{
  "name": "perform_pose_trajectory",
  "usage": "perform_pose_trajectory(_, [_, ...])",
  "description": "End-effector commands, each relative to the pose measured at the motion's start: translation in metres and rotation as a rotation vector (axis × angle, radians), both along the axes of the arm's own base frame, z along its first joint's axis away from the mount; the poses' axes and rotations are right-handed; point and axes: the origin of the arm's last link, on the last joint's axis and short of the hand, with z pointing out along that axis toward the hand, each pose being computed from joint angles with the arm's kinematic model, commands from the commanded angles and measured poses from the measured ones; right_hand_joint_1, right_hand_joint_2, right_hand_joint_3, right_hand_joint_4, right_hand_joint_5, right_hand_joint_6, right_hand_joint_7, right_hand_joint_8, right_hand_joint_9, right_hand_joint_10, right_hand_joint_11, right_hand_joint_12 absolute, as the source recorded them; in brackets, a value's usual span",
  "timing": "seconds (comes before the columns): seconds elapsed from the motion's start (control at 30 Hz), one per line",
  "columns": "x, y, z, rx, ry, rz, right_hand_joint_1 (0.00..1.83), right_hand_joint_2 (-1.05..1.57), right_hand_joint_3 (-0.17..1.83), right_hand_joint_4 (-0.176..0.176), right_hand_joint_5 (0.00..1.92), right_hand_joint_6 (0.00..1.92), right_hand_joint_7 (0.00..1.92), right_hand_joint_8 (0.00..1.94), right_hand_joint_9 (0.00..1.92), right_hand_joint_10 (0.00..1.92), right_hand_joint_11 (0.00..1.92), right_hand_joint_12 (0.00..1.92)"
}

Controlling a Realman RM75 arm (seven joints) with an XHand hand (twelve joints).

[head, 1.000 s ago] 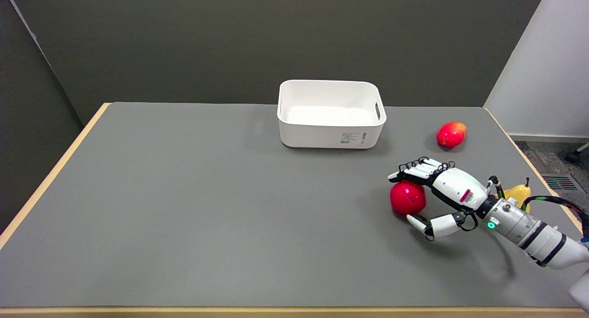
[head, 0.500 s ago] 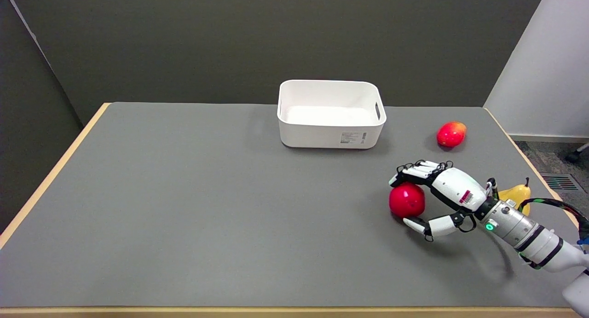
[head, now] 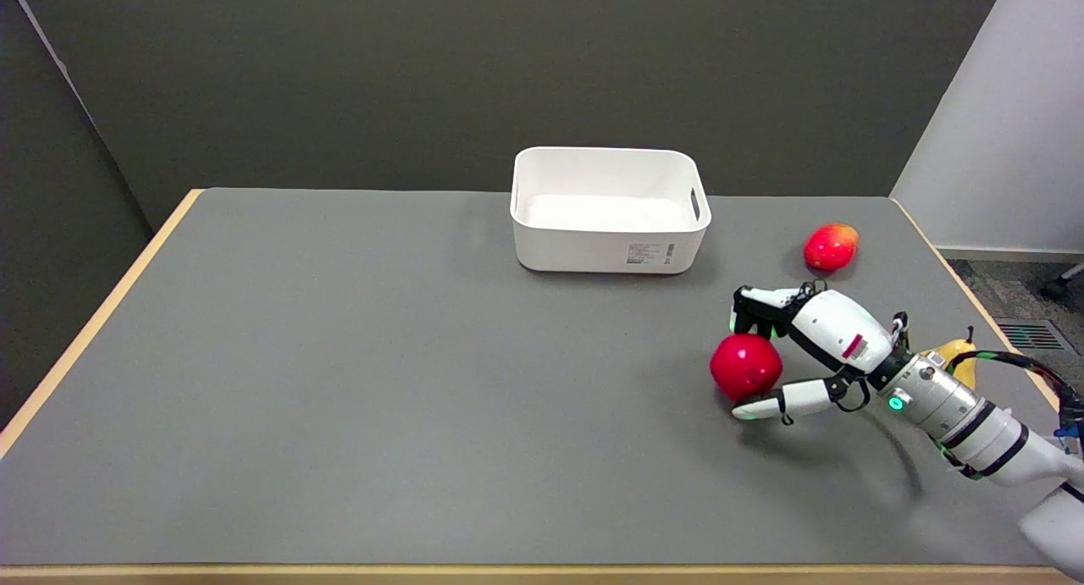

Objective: Pick up the pomegranate.

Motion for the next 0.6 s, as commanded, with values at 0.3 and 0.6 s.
perform_pose_trajectory(0.3, [0.129,-0.043,0.008,-0.040,0.008,0.411,1.30,1.12,0.24,-0.147,0.59,1.59,0.87,1.26,0.74,1.41,0.73,1.81])
perform_pose_trajectory(0.6, [0.185,-0.095,0.002,-0.109,0.133,0.489,1.34,1.12,0.24,-0.168,0.59,1.60,0.87,1.26,0.72,1.44,0.74,1.79])
